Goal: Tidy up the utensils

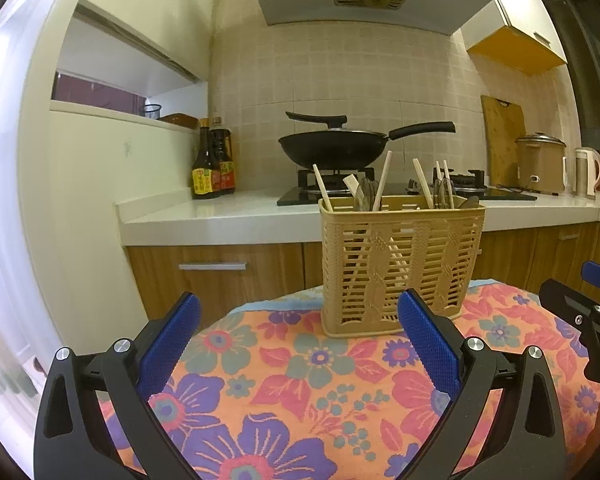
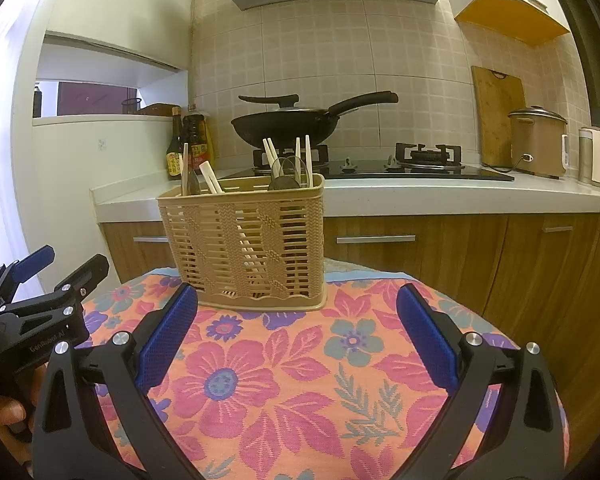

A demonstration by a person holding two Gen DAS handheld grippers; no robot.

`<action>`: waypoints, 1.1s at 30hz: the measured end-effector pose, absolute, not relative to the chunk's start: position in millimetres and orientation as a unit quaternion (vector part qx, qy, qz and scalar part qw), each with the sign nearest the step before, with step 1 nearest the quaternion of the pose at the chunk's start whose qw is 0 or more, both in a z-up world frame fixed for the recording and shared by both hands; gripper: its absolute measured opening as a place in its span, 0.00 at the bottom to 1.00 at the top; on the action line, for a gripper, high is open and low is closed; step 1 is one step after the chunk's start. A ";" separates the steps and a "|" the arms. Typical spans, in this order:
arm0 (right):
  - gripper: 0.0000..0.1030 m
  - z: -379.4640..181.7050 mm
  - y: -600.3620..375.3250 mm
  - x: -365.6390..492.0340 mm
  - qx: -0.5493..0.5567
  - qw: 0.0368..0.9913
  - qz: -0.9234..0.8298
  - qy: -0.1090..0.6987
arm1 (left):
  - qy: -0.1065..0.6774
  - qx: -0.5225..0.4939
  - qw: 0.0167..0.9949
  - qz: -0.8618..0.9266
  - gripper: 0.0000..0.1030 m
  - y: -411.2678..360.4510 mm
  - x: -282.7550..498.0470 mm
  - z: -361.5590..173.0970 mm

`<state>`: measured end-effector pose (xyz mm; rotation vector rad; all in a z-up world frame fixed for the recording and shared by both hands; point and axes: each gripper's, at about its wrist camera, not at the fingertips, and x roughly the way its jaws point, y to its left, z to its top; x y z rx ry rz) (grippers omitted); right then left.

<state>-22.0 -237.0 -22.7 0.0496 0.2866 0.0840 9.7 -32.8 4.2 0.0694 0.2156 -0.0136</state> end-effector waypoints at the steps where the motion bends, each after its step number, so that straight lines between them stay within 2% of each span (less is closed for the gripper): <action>1: 0.92 -22.8 -237.0 -22.0 0.024 0.989 0.042 0.143 | 0.108 0.035 0.994 -0.007 0.93 -32.7 9.6 4.2; 33: 0.92 -31.6 -229.9 -11.5 0.011 0.985 0.037 0.170 | 0.123 0.019 0.992 0.005 0.93 -25.0 13.5 2.4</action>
